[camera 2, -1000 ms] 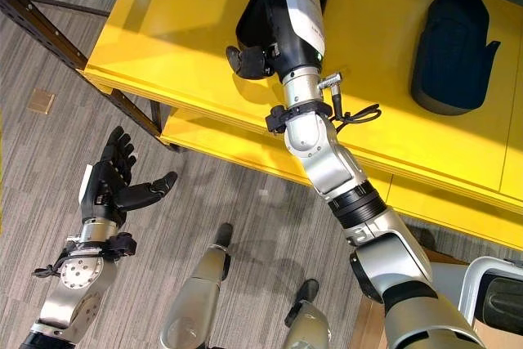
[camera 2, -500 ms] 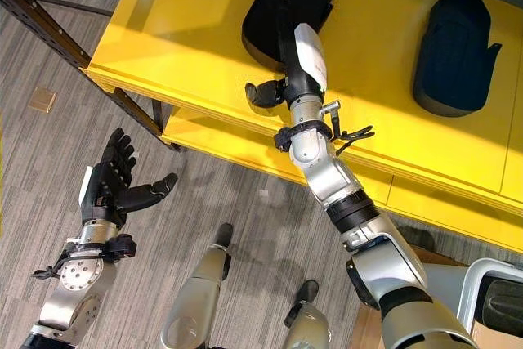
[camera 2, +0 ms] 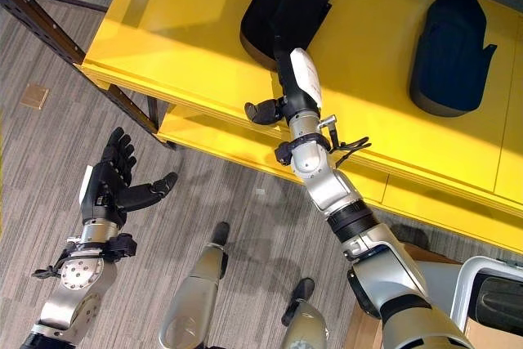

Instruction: Move parts from the plastic box to the shelf.

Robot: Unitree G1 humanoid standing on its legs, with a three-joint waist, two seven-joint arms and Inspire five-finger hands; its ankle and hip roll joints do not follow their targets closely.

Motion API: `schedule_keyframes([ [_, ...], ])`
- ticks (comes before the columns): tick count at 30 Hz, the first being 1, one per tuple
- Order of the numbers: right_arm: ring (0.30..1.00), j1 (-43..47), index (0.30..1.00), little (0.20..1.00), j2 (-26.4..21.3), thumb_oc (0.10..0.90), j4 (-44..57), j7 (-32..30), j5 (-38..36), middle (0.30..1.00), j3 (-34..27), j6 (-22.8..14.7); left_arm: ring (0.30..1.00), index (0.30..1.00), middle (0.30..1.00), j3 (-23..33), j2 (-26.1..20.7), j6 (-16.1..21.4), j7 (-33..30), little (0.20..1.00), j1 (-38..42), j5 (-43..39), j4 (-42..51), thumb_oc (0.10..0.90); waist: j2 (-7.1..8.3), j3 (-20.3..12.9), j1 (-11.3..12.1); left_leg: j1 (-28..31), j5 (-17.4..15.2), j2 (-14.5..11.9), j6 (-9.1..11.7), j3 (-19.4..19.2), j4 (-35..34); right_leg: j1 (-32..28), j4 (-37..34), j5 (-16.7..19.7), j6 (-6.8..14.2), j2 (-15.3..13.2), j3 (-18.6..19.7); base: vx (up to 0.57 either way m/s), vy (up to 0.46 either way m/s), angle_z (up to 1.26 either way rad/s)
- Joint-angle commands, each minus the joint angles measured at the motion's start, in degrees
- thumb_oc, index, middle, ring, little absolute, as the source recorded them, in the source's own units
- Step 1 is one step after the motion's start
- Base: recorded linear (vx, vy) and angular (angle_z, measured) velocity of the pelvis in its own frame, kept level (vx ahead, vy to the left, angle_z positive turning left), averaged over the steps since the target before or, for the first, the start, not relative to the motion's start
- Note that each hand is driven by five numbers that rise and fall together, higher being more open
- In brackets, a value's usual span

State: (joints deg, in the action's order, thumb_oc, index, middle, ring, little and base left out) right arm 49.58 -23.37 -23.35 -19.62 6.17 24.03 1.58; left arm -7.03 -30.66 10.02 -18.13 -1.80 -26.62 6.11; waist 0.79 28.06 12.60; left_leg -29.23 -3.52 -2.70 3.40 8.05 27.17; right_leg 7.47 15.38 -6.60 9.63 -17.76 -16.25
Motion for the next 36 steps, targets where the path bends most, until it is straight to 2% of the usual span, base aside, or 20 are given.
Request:
schedule_keyframes([
  [1, 1.000, 1.23, 1.000, 1.000, -3.24, 0.900, 6.02, 0.14, 2.68, 1.000, 0.23, -3.73, 1.000, 1.000, 1.000, 3.22, -0.98, 4.82, -0.75, 1.000, -0.53, 1.89, 7.71, 0.900, 0.92, -3.38, -0.39, 2.16, 0.14, -5.72, 0.49, -1.70, -3.66, 0.03, 4.12, -0.90, -1.40, -0.05, 3.47, 0.00, 0.000, 0.00],
  [17, 1.000, 1.42, 1.000, 1.000, -8.02, 0.900, 4.74, 0.76, 5.75, 1.000, -0.62, -2.78, 1.000, 1.000, 1.000, 3.98, -0.94, 4.76, -0.18, 1.000, -0.74, 1.73, 7.38, 0.900, 1.68, -3.71, -0.90, 2.73, 0.02, -6.43, 0.77, -1.83, -3.76, -0.15, 4.44, -1.27, -1.34, 0.37, 3.67, 0.00, 0.000, 0.00],
  [36, 1.000, -0.68, 1.000, 1.000, -9.13, 0.900, 4.63, 0.79, 6.12, 1.000, -1.78, -2.73, 1.000, 1.000, 1.000, 4.30, -0.66, 4.72, -0.07, 1.000, -0.50, 1.36, 6.76, 0.900, 1.99, -4.02, -1.40, 2.71, 0.54, -6.37, 0.66, -1.77, -4.23, 0.14, 4.64, -0.95, -1.34, 0.43, 3.49, 0.00, 0.000, 0.00],
])
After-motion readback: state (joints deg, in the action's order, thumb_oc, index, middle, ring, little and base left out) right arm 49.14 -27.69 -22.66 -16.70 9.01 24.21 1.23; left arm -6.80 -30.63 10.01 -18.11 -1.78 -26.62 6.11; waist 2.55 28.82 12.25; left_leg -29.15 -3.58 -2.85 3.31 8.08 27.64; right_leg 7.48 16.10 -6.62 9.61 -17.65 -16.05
